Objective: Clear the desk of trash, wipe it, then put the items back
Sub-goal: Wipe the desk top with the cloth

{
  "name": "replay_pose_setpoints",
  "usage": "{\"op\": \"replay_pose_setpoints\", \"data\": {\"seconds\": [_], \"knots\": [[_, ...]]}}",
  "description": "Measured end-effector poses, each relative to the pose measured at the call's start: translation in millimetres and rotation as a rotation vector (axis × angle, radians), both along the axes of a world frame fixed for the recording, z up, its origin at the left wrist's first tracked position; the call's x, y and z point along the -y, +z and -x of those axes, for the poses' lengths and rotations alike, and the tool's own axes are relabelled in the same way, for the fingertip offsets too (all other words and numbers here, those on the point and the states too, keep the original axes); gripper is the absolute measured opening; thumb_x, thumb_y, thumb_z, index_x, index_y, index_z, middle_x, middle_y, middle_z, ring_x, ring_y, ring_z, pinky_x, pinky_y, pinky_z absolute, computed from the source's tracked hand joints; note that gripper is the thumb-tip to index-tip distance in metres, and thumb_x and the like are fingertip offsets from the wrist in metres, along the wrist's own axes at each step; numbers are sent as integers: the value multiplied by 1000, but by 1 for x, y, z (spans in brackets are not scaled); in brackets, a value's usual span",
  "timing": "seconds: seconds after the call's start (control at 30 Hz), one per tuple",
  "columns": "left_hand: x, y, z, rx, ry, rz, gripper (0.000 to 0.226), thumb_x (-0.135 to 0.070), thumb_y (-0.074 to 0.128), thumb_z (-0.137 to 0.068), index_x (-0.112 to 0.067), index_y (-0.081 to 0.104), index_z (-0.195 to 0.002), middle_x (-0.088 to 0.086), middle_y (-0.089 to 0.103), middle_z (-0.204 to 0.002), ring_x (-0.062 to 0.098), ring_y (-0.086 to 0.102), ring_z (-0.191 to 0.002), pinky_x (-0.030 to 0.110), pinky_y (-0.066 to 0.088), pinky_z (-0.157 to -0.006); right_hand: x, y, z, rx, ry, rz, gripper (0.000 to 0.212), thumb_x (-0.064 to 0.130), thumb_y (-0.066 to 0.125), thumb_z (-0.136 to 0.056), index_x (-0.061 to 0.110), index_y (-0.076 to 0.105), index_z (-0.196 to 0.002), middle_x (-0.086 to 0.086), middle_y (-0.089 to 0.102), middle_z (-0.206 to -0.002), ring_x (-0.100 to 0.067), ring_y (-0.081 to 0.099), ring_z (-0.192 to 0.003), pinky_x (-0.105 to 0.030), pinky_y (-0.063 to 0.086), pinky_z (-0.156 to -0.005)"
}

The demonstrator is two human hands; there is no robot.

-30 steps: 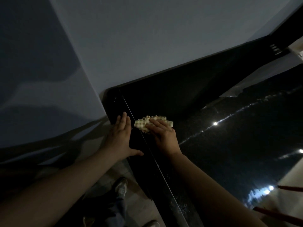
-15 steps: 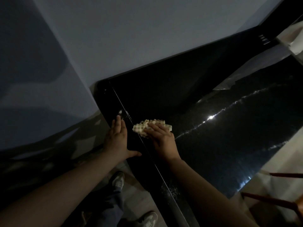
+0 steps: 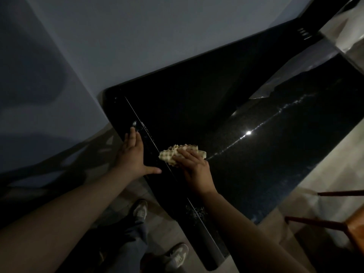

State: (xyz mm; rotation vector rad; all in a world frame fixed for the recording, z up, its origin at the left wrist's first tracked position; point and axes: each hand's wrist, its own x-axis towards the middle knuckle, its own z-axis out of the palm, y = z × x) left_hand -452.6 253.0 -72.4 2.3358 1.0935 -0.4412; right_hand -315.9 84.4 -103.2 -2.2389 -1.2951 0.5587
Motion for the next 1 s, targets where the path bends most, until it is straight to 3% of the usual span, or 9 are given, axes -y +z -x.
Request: {"op": "replay_pose_setpoints", "data": {"seconds": [0.4, 0.77, 0.87, 1.0], "knots": [[52, -3, 10, -36, -146, -46, 143, -75, 69, -59, -4, -16, -149, 11, -33, -153, 28, -23, -144, 41, 5, -121, 33, 1, 7, 3, -38, -10, 32, 25, 57, -94, 31, 62, -125, 11, 47, -144, -17, 35, -138, -45, 31, -101], [85, -7, 4, -67, -140, -61, 143, -74, 70, -59, -5, -17, -149, 11, -33, -153, 29, -23, -144, 43, 6, -121, 64, 2, 14, -23, -102, -72, 31, 24, 58, -94, 29, 63, -123, 10, 53, -139, -16, 41, -134, -40, 31, -102], [87, -8, 4, -60, -133, -59, 144, -74, 70, -58, -5, -16, -149, 11, -33, -153, 29, -23, -144, 44, 6, -121, 73, 2, 18, -7, -118, -70, 31, 29, 54, -94, 30, 62, -124, 10, 54, -137, -17, 44, -131, -37, 30, -100], [89, -8, 5, -43, -115, -62, 143, -72, 72, -58, -5, -14, -150, 10, -31, -154, 29, -21, -145, 43, 7, -121, 85, -5, 24, 35, -149, -115, 39, 39, 43, -92, 29, 62, -125, 8, 58, -134, -19, 50, -124, -44, 41, -97]]}}
